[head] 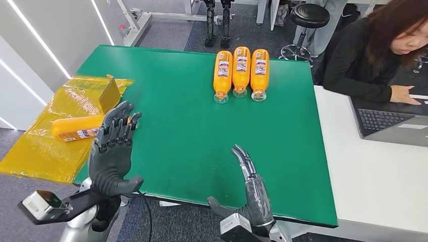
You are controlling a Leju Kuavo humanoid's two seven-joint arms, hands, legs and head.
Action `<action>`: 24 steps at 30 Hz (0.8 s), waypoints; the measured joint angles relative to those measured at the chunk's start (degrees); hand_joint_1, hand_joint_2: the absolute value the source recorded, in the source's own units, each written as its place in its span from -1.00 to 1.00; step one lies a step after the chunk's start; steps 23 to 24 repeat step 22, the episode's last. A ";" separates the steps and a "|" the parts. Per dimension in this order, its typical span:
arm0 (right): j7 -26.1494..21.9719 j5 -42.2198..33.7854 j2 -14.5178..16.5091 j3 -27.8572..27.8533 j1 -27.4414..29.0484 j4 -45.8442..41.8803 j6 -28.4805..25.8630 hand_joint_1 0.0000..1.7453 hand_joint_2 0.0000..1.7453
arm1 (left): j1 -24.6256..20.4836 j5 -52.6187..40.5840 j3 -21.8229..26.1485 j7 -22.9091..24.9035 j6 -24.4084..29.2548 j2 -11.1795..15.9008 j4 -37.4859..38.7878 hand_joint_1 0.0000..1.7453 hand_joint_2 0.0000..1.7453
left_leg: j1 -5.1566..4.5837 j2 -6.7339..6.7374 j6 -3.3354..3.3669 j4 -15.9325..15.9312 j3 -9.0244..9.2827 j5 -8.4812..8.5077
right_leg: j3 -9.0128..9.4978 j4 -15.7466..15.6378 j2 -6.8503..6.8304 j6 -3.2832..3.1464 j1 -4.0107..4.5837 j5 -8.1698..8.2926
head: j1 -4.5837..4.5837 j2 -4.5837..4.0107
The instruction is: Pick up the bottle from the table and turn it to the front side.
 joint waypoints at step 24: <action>-10.38 -12.92 -1.51 -7.88 13.82 -13.71 -3.94 -1.00 1.00 | 4.46 -0.23 -0.19 0.11 -0.80 -11.19 12.65 -1.00 1.00 | -0.01 -0.06 0.04 0.00 0.03 -0.03 | 0.05 -0.01 -0.08 0.01 0.00 -0.01 | -0.02 0.00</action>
